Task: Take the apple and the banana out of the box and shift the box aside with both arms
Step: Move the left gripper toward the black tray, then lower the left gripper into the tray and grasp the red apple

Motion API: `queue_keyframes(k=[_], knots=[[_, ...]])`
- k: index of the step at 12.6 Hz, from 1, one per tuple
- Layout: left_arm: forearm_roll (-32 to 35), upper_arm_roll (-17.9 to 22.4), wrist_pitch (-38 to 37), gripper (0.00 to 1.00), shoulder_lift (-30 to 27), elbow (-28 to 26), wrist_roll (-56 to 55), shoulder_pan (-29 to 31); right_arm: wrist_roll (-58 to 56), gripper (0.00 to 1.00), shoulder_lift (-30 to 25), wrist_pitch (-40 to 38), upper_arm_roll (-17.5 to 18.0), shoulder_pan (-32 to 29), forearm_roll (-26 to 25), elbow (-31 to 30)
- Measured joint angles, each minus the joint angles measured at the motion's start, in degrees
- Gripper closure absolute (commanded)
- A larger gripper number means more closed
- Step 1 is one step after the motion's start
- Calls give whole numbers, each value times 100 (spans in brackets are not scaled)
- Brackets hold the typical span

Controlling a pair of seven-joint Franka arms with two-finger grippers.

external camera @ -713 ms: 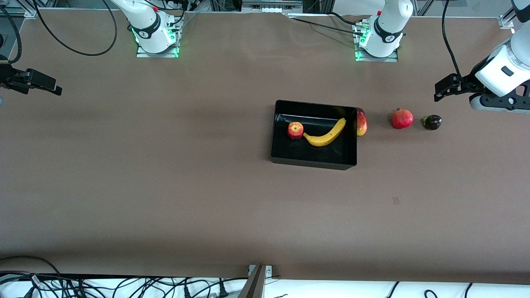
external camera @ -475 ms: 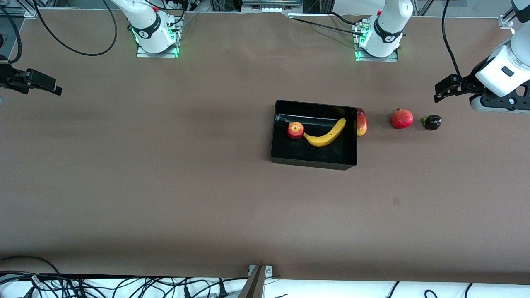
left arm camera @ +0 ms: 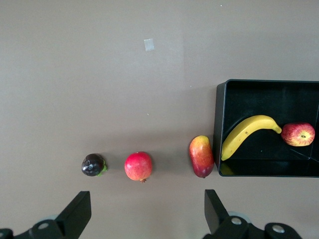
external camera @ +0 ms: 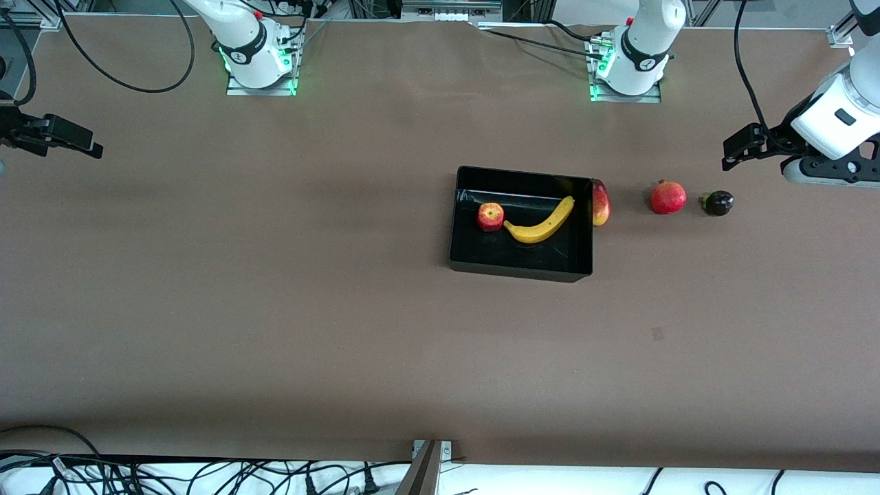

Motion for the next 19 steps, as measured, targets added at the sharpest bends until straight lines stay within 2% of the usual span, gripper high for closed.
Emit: queue_keyframes(k=[10, 12, 17, 19], knots=[[0, -130, 62, 0, 129, 72, 0, -16, 0, 0, 0, 0, 0, 0, 0, 0], [-17, -380, 61, 0, 179, 72, -18, -15, 0, 0, 0, 0, 0, 0, 0, 0], [-36, -1439, 57, 0, 437, -94, -912, -71, 0, 0, 0, 0, 0, 1, 0, 0], [-120, -1592, 232, 0, 705, -337, -1028, -364, 0, 0, 1, -1, 0, 2, 0, 1]])
